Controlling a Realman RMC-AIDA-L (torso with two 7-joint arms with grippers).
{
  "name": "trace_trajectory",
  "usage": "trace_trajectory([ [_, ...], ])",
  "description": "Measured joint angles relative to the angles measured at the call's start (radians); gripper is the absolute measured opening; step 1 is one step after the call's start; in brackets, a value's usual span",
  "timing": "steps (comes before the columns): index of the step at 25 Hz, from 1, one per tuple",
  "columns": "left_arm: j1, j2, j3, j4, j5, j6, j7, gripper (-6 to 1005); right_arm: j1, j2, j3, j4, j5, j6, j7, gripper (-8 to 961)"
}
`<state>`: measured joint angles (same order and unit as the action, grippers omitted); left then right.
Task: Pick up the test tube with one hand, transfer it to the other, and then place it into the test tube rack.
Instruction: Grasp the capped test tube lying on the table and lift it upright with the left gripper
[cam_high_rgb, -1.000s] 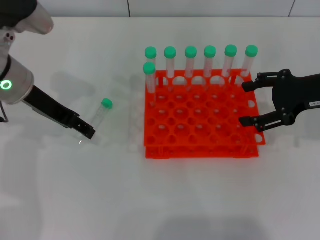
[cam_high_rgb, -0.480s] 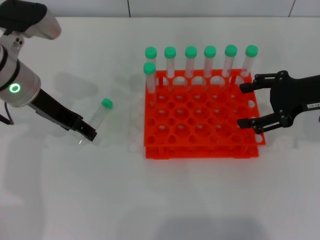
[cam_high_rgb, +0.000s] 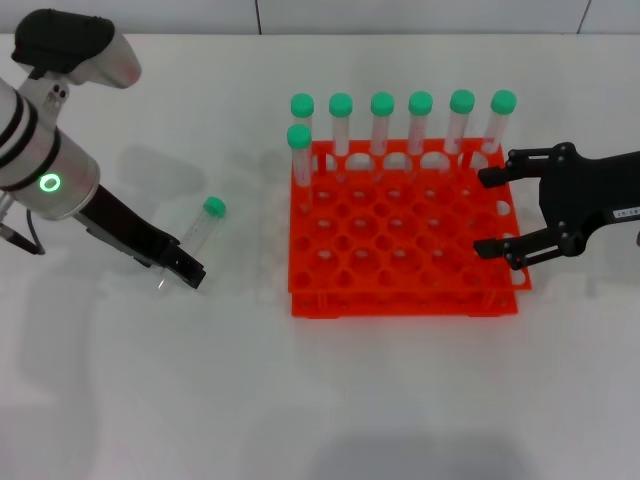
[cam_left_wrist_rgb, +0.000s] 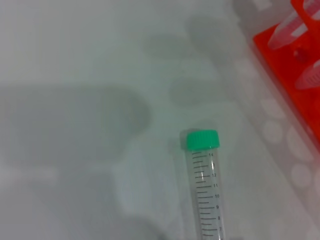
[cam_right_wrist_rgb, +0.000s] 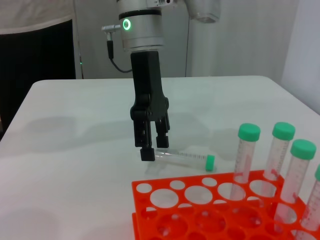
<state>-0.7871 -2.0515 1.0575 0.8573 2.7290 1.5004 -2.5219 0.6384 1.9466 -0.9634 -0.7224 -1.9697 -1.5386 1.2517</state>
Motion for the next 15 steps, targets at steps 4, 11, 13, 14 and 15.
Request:
trace_trajectory([
  [4, -0.009, -0.003, 0.002, -0.006, 0.000, -0.002, -0.004, 781, -0.008, 0.000, 0.000, -0.006, 0.000, 0.000, -0.001, 870],
  [11, -0.023, -0.004, 0.007, -0.019, 0.000, 0.001, -0.020, 780, -0.021, 0.001, 0.000, -0.028, 0.001, -0.010, -0.004, 870],
  [13, -0.028, -0.004, 0.011, -0.031, 0.000, 0.001, -0.027, 745, -0.021, 0.001, 0.000, -0.031, 0.001, -0.012, -0.006, 870],
  [14, -0.030, -0.004, 0.014, -0.034, 0.000, -0.001, -0.030, 711, -0.022, 0.001, 0.000, -0.032, 0.001, -0.013, -0.006, 870],
  [15, -0.031, -0.004, 0.017, -0.037, 0.000, -0.002, -0.034, 676, -0.022, 0.001, 0.000, -0.033, 0.001, -0.013, -0.007, 870],
])
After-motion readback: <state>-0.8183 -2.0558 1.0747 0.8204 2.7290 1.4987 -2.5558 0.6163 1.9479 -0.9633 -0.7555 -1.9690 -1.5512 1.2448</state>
